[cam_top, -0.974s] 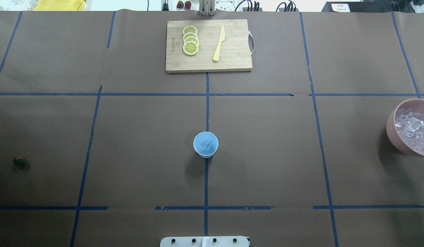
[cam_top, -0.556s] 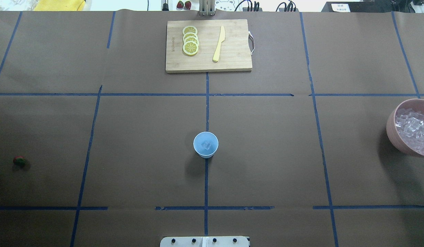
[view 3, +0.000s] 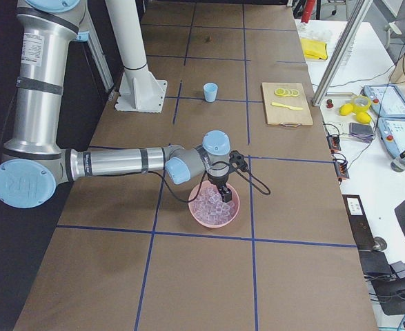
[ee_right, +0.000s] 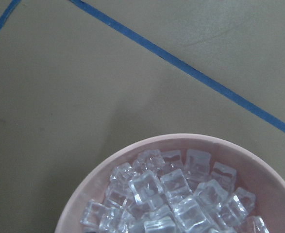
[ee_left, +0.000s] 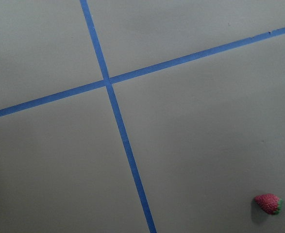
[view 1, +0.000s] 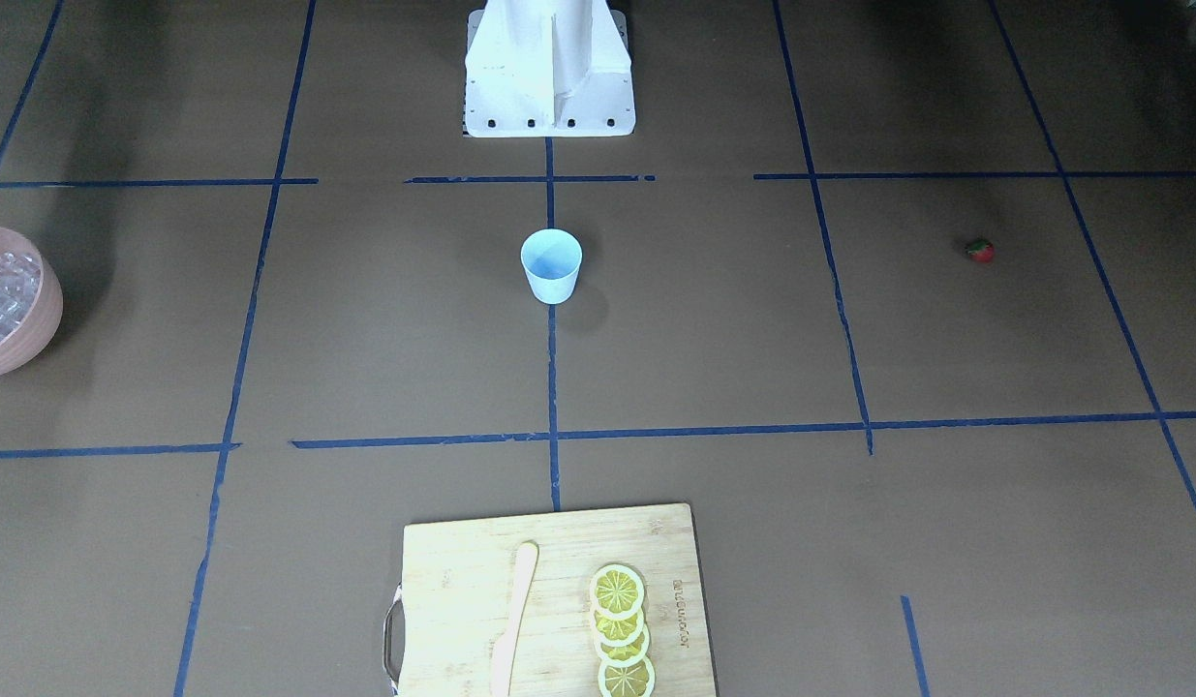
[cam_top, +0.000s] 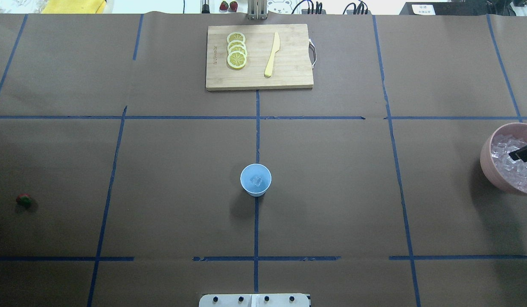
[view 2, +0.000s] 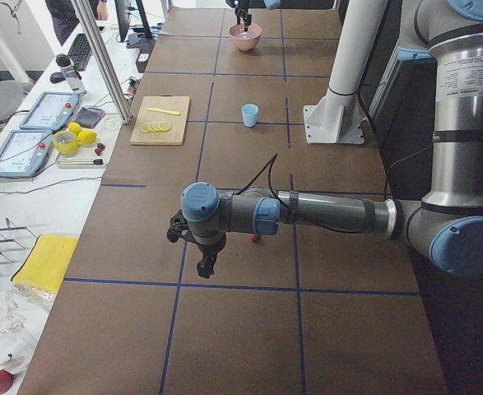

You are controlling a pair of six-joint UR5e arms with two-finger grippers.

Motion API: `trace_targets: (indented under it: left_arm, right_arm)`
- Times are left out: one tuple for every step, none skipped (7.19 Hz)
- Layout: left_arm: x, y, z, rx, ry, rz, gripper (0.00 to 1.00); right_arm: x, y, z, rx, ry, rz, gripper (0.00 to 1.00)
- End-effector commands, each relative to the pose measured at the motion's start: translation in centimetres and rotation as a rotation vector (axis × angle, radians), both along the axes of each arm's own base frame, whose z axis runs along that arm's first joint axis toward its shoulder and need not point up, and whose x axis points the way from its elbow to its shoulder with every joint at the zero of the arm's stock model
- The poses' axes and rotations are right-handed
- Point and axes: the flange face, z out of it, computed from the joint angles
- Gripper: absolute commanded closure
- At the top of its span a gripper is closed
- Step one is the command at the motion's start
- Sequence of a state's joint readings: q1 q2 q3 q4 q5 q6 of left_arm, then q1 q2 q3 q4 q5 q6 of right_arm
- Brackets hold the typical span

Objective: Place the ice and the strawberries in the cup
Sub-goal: 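Lower the right gripper into the bowl of ice cubes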

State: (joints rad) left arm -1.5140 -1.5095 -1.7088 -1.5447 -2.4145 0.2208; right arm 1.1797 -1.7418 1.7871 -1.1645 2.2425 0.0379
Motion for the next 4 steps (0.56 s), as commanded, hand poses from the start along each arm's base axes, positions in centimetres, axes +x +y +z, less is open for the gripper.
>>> trace_targets:
  left_arm:
    - [0.0,0.0,0.0,0.0,0.0,0.0,0.0]
    - [0.0,0.0,0.0,0.0,0.0,0.0,0.0]
    - [0.0,0.0,0.0,0.0,0.0,0.0,0.0]
    - [0.0,0.0,0.0,0.0,0.0,0.0,0.0]
  right_arm:
    - [-1.22,0.22,0.14,0.003,0.008,-0.023,0.09]
    - [-1.49,0.3,0.3,0.001,0.01,-0.03,0.12]
    - [-1.67,0.36,0.7,-0.004,0.014,-0.035,0.14]
    - [-1.72,0.37,1.04,-0.007,0.019,-0.037,0.14]
